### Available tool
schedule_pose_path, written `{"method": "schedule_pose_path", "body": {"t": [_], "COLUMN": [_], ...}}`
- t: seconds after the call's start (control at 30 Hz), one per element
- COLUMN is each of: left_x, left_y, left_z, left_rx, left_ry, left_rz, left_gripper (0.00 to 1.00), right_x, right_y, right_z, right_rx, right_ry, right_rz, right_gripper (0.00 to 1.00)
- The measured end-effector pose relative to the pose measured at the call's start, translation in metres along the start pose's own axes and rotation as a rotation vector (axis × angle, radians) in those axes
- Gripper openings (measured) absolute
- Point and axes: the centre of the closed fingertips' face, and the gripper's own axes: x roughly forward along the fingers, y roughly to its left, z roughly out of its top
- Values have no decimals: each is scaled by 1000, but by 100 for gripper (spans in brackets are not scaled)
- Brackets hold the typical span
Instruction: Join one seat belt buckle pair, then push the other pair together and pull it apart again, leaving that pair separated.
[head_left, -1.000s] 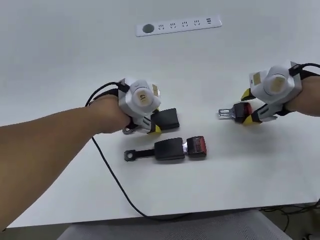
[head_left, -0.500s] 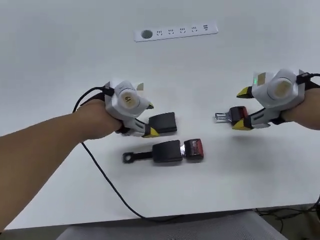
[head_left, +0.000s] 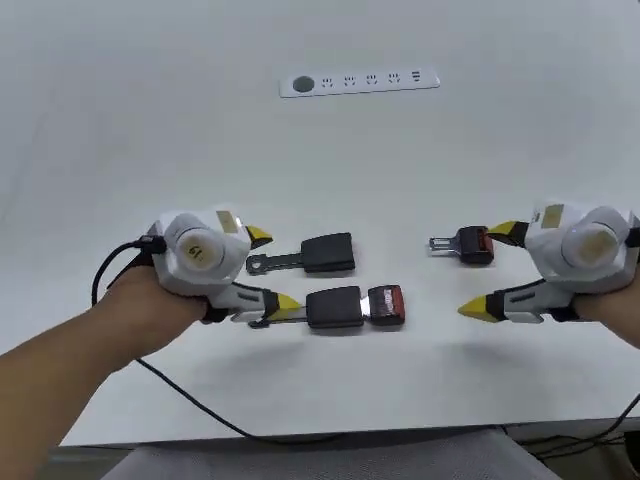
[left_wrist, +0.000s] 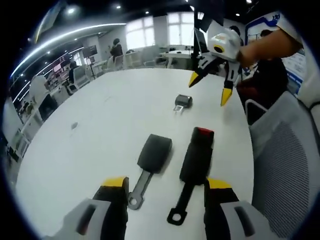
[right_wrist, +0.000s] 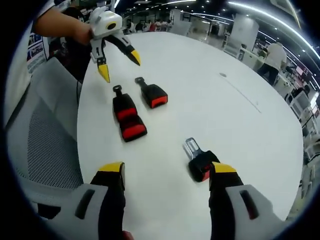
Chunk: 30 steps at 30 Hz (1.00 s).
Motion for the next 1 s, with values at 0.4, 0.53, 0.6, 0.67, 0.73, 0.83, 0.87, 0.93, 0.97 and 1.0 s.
{"method": "schedule_pose_path", "body": {"t": [0.4, 0.53, 0.6, 0.67, 0.73, 0.83, 0.87, 0.93, 0.97, 1.0], "left_x": [-48, -56, -59, -62, -65, -67, -69, -71, -73, -75], "left_y": [-3, -5, -2, 0, 1, 1, 2, 1, 1, 1], "left_z": [-58, -63, -69, -71, -71, -70, -72, -71, -71, -70], "left_rx": [-193, -219, -219, -235, -251, -269, -272, -286, -295, -306], "left_ry": [2, -12, -8, -15, -28, -38, -40, -48, -54, -66], "left_rz": [108, 130, 156, 177, 188, 193, 198, 203, 206, 208], "left_gripper": [73, 81, 88, 95, 100, 100, 100, 100, 100, 100], "right_x": [-28, -31, -33, -34, -36, -33, -32, -32, -32, -32], "right_y": [5, 3, 4, 3, 3, 2, 2, 5, 4, 6], "right_z": [-20, -19, -16, -14, -12, -13, -13, -11, -11, -10], "right_rx": [125, 145, 151, 154, 157, 156, 158, 156, 157, 158], "right_ry": [-39, -49, -56, -67, -69, -73, -72, -74, -75, -76], "right_rz": [-62, -89, -100, -114, -119, -123, -123, -123, -123, -122], "right_gripper": [82, 90, 96, 100, 100, 100, 100, 100, 100, 100]}}
